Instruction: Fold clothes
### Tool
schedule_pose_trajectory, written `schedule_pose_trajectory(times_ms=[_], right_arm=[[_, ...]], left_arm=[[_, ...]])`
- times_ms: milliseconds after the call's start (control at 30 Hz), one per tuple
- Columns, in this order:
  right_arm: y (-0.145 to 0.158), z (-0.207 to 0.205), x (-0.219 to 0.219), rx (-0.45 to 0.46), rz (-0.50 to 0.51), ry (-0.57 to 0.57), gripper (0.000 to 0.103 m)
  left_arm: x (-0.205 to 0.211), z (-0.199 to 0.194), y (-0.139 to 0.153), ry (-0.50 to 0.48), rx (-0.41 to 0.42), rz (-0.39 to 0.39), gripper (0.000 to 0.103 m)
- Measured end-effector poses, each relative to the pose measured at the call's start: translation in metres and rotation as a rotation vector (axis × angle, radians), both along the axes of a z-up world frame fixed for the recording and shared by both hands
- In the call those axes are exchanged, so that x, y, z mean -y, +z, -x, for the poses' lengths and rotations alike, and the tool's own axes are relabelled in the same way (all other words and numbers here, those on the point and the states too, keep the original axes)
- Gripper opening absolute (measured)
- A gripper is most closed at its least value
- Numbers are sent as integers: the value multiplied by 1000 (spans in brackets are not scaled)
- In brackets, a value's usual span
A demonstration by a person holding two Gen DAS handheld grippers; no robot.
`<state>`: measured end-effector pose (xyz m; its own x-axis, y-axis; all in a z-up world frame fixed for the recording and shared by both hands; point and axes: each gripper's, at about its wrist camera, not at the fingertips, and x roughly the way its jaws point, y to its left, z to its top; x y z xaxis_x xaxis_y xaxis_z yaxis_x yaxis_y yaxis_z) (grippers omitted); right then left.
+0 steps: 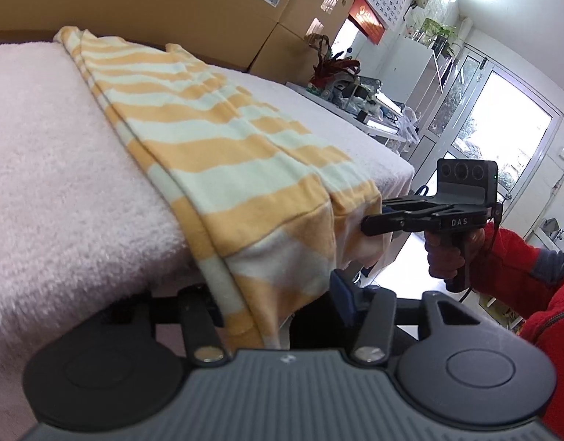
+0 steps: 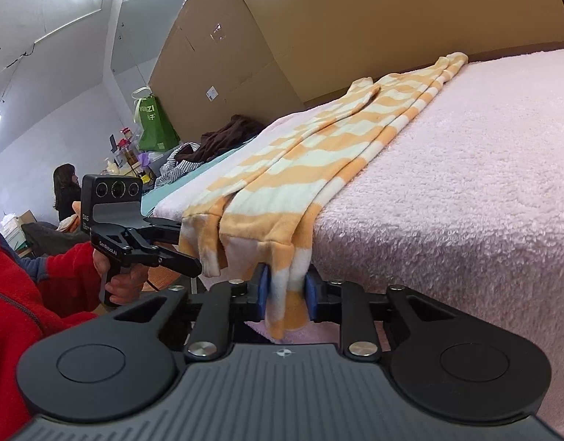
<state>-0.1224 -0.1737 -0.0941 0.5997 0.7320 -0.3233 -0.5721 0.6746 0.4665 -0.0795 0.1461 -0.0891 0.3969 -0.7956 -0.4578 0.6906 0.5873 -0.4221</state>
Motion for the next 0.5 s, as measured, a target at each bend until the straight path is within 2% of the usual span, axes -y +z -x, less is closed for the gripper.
schedule_pose_trajectory(times_ms=[67,167,333,500], right_arm=[[0,5,6,-10,-20,-1,14],[4,4,10,-35,-74,6,13],[11,-4,13,-105,-148,48,13],[25,-7,20,-89,-253,70,13]], left_arm=[[-2,4,4,-3,-3,26,35],[-2,9,14,-23,8,56,26],[-7,9,25,-42,-18,124,21],[-14,7,32,-16,-23,180,16]])
